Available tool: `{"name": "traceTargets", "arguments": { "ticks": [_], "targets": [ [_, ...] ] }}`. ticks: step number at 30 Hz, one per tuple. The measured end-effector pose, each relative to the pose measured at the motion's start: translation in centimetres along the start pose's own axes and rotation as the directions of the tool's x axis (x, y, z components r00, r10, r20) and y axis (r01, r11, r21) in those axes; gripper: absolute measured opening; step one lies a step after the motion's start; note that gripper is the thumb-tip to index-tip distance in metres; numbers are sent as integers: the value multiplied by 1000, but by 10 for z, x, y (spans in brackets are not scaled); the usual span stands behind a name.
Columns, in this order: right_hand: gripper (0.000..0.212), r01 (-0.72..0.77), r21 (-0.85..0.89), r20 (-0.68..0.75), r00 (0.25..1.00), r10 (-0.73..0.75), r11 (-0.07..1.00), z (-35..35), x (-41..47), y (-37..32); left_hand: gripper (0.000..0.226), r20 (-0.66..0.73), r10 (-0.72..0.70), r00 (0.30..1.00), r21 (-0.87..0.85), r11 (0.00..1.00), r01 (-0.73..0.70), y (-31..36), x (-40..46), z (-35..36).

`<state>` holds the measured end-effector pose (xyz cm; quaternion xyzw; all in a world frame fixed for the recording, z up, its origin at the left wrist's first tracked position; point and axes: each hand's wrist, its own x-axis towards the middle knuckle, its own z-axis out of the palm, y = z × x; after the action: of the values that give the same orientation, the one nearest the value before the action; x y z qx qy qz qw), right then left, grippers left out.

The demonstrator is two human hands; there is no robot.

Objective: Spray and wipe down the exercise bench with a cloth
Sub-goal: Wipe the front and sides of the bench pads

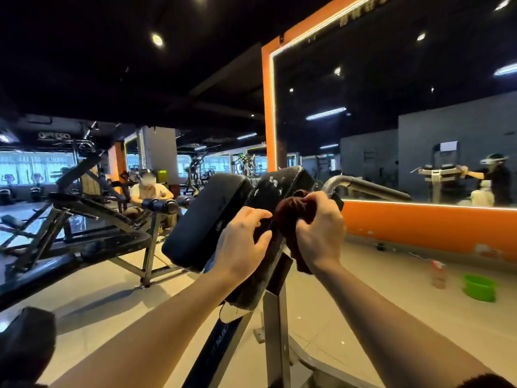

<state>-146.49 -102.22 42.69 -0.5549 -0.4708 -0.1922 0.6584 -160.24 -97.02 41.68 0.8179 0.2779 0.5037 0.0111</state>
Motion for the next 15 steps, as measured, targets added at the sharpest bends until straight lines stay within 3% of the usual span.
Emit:
{"name": "traceTargets", "arguments": {
  "ticks": [3,6,9,12,13,15],
  "targets": [
    [38,10,-244,-8,1000,-12,970,5,38,-6,27,-11,8,1000,76,997,-7,-25,-14,-6],
    [46,-52,-371,230,962,146,927,19,51,-3,30,34,7,999,113,993,-11,-33,-23,-6],
    [44,22,-323,315,945,86,946,30,6,-2,34,56,4,998,145,989,-12,-32,-31,-3],
    [38,81,-191,478,878,21,978,23,-59,1,25,24,-23,999,144,989,20,-29,-40,0],
    [35,61,-173,473,881,28,983,19,-64,4,24,21,-26,999,140,990,22,-30,-42,0],
    [36,24,-200,317,947,42,979,18,-43,6,27,41,-22,999,134,991,16,-31,-47,-1]
  ]
}}
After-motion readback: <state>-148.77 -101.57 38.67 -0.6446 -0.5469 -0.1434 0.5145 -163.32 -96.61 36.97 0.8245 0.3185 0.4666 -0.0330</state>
